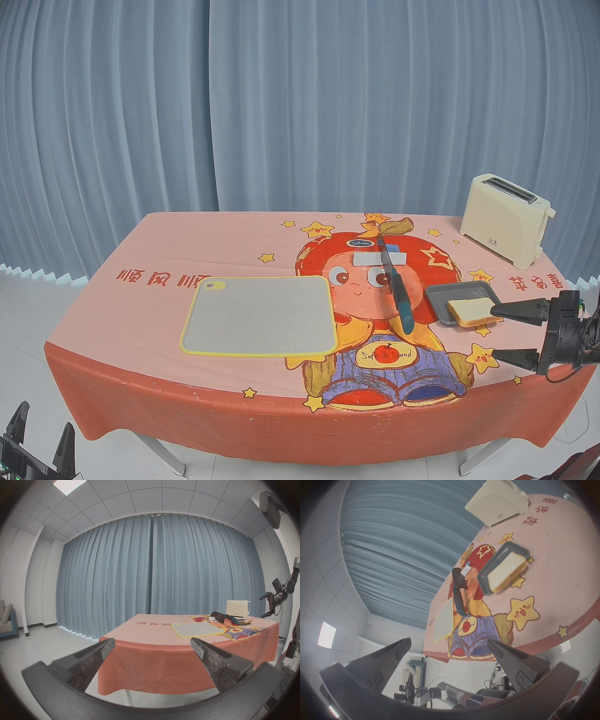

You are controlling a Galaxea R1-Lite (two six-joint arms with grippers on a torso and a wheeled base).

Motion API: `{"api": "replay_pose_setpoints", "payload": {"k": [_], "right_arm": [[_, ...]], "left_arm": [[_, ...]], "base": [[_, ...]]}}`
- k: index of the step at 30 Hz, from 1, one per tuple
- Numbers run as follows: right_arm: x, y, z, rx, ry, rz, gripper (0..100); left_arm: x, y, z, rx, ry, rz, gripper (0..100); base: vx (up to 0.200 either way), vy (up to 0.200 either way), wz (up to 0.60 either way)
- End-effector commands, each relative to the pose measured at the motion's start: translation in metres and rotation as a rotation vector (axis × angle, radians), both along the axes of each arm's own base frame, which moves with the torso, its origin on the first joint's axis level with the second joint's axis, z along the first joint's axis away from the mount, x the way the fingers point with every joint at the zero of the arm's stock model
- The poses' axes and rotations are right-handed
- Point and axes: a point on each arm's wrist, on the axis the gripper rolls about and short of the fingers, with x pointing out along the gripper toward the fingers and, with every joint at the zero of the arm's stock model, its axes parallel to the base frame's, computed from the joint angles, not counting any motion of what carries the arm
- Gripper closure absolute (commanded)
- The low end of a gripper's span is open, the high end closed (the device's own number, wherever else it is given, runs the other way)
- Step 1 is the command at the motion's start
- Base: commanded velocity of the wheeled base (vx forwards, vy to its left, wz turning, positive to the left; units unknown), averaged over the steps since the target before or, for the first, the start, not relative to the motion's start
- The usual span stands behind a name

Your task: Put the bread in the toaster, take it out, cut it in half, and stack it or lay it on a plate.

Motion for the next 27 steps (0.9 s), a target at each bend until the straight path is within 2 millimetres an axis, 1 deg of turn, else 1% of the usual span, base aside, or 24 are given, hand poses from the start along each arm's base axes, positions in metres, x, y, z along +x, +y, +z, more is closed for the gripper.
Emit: {"api": "replay_pose_setpoints", "payload": {"k": [1,11,13,17,23,27], "right_arm": [[0.009,0.000,-0.007,0.008,0.044,0.011,0],[0.021,-0.008,-0.013,0.048,0.092,0.014,0],[0.029,-0.014,-0.016,0.057,0.110,-0.006,0],[0.036,-0.018,-0.022,0.058,0.140,-0.024,0],[0.048,-0.022,-0.030,0.059,0.123,-0.040,0],[0.051,-0.024,-0.033,0.065,0.137,-0.054,0]], "left_arm": [[0.001,0.000,-0.005,-0.001,0.019,0.000,0],[0.001,0.000,-0.005,-0.001,0.019,0.000,0],[0.001,0.000,-0.005,-0.001,0.019,0.000,0],[0.001,0.000,-0.005,-0.001,0.019,0.000,0],[0.001,0.000,-0.005,-0.001,0.019,0.000,0],[0.001,0.000,-0.005,-0.001,0.019,0.000,0]], "base": [[0.000,0.000,0.00],[0.000,0.000,0.00],[0.000,0.000,0.00],[0.000,0.000,0.00],[0.000,0.000,0.00],[0.000,0.000,0.00]]}}
